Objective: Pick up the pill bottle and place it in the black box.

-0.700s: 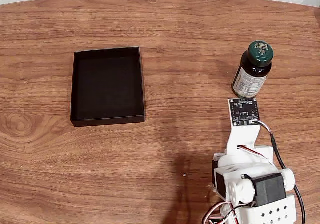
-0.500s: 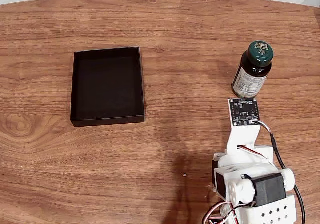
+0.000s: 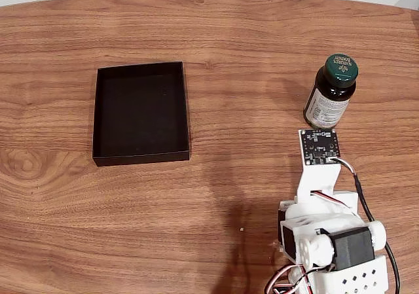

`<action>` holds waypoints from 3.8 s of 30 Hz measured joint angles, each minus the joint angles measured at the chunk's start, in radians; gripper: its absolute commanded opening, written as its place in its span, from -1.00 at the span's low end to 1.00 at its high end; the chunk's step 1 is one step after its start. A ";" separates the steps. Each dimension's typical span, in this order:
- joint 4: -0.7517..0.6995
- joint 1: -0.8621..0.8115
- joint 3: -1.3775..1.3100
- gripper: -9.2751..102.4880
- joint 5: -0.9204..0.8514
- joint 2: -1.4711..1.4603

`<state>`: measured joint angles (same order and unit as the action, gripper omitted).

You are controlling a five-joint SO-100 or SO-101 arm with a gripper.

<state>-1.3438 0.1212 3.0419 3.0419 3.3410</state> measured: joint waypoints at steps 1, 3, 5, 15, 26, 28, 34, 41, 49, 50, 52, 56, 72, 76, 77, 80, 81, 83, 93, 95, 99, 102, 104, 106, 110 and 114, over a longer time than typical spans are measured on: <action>0.000 0.000 0.000 -0.83 0.000 0.000; 0.000 0.000 0.000 -0.83 0.000 0.000; 0.000 0.000 0.000 -0.83 0.000 0.000; 0.000 0.000 0.000 -0.83 0.000 0.000; 0.017 -0.038 0.000 -0.83 0.107 -0.041; 0.052 -0.075 0.002 -0.83 0.107 -0.092; 0.302 -0.166 0.003 -0.59 0.172 -0.279; 0.612 -0.245 0.003 -0.63 0.202 -0.410; 0.756 -0.256 0.003 -0.47 0.133 -0.479; 0.775 -0.262 0.003 -0.41 0.124 -0.489; 0.804 -0.285 0.003 -0.33 0.106 -0.508; 0.885 -0.325 0.003 -0.26 0.067 -0.551; 1.322 -0.405 0.003 -0.01 0.041 -0.762; 1.483 -0.408 0.003 -0.02 0.037 -0.844; 1.522 -0.408 0.003 -0.02 0.040 -0.864; 1.628 -0.403 0.003 -0.02 0.080 -0.919; 1.661 -0.397 0.003 -0.02 0.097 -0.940; 1.729 -0.385 0.003 -0.03 0.130 -0.985; 1.919 -0.379 -0.067 -0.04 0.201 -1.259; 1.965 -0.380 -0.095 -0.04 0.201 -1.331; 2.025 -0.416 -0.160 -0.04 0.189 -1.454; 2.034 -0.431 -0.212 -0.06 0.160 -1.514; 2.034 -0.437 -0.242 -0.07 0.143 -1.543; 2.034 -0.440 -0.273 -0.07 0.130 -1.572; 2.034 -0.442 -0.324 -0.08 0.121 -1.631; 2.045 -0.442 -0.362 -0.10 0.121 -1.674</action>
<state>0.7010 -0.3206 2.6799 3.1631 1.6674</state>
